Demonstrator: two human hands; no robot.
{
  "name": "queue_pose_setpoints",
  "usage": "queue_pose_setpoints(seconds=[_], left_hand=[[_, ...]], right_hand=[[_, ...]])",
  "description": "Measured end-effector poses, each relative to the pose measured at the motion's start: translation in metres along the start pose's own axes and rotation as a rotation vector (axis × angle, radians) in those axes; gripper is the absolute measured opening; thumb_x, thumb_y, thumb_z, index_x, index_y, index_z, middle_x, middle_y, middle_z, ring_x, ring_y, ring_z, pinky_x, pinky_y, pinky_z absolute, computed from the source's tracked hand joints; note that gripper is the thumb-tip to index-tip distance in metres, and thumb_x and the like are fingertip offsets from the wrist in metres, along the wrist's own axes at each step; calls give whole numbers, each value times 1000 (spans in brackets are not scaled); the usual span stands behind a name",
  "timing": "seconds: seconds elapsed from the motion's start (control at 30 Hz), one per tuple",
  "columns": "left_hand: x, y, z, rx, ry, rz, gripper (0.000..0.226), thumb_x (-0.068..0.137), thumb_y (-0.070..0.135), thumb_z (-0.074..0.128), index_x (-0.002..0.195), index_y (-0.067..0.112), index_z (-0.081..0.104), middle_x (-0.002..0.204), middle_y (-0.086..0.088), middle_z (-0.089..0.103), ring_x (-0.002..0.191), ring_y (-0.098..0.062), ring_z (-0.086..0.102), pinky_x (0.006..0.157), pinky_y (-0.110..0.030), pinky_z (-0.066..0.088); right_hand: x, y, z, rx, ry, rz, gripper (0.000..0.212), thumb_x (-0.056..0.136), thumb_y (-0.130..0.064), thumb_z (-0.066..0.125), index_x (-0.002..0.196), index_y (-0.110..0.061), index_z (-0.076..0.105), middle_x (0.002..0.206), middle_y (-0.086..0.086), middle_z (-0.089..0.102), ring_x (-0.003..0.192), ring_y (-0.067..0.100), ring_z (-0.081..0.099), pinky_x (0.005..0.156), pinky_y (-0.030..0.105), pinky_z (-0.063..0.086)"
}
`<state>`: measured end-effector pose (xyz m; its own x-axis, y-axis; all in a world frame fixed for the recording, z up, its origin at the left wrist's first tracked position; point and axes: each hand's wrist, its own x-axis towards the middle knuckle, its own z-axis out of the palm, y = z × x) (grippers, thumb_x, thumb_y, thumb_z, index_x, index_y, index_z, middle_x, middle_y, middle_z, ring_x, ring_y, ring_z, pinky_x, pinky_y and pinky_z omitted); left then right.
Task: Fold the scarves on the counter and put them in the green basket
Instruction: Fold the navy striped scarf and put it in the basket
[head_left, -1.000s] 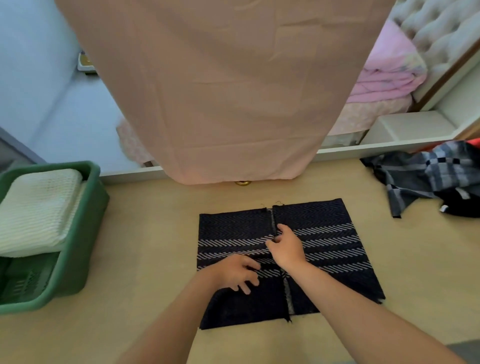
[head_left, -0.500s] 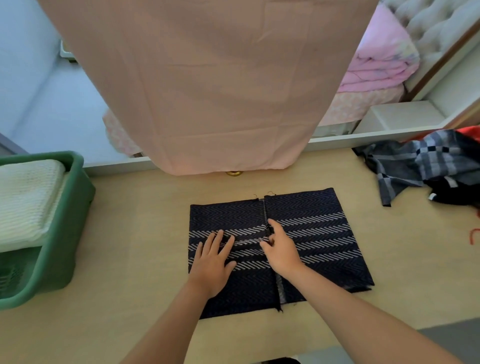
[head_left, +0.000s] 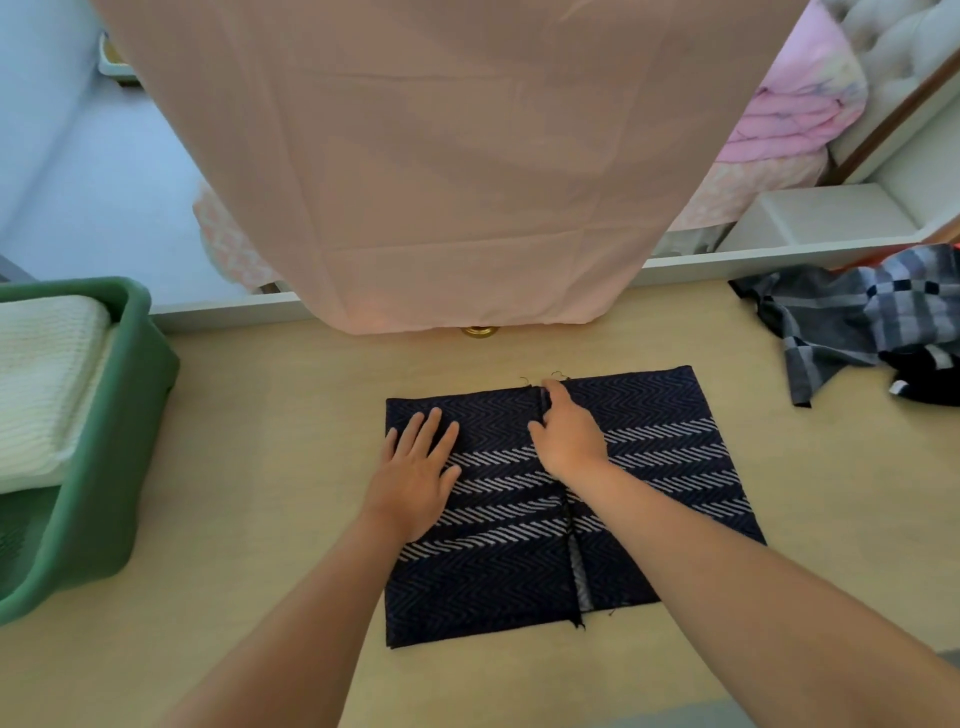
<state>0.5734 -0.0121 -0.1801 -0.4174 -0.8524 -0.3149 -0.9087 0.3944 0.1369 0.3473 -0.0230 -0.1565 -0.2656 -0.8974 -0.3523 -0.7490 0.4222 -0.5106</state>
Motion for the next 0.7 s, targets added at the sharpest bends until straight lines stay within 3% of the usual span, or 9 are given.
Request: queue_pose_setpoints(seconds=[0.13,0.23,0.3,0.4,0.47,0.57,0.63,0.7], left_hand=[[9,-7,6,32,-19,-94,61,100,55,5,155,32,-12,162,2,-19,149,-21,-18,122,-46,-1],[7,-13,18,72,26,-118,66,96,58,-5,154,28,-15,162,-3,-20,149,-24,-18,121,-48,-1],[1,-12,21,50,118,-120,69,97,56,2,156,22,-2,164,-6,-7,151,-25,-8,121,-49,2],[-20,2,23,-3,278,-6,59,102,43,27,154,15,28,161,-8,22,150,-27,17,119,-49,17],[-39,13,27,-31,361,99,48,102,36,34,142,13,48,150,-8,42,140,-29,37,114,-46,28],[-71,26,40,-73,394,159,36,101,34,40,123,14,61,132,-4,53,123,-28,51,105,-39,36],[-89,30,53,-73,320,171,40,99,38,43,128,16,59,138,-4,50,128,-29,48,108,-40,34],[-103,31,64,-40,205,160,54,99,49,42,144,20,46,153,-4,37,143,-27,33,115,-42,26]], right_hand=[[13,0,1,-34,101,-105,57,99,-22,55,150,-24,31,115,2,64,99,23,62,79,38,54],[6,8,7,-107,57,-110,60,98,-24,56,151,-25,27,131,5,51,103,25,60,79,40,54],[-9,17,10,-220,113,-177,56,97,-27,57,148,-24,33,131,4,44,106,23,57,78,39,55],[-43,34,16,-334,197,-510,27,95,-23,55,122,-22,58,114,0,49,97,19,53,78,33,50],[-68,48,19,-321,91,-723,11,93,-27,55,102,-23,61,102,-3,48,90,15,50,76,33,47],[-100,70,20,-345,-135,-858,21,86,-43,58,97,-25,58,98,-6,46,86,12,47,76,31,43],[-113,84,15,-357,-199,-863,31,82,-48,60,104,-26,59,104,-6,47,91,11,47,80,28,41],[-116,98,9,-387,-235,-877,38,82,-45,59,114,-25,60,115,-5,49,100,12,48,88,26,41]])
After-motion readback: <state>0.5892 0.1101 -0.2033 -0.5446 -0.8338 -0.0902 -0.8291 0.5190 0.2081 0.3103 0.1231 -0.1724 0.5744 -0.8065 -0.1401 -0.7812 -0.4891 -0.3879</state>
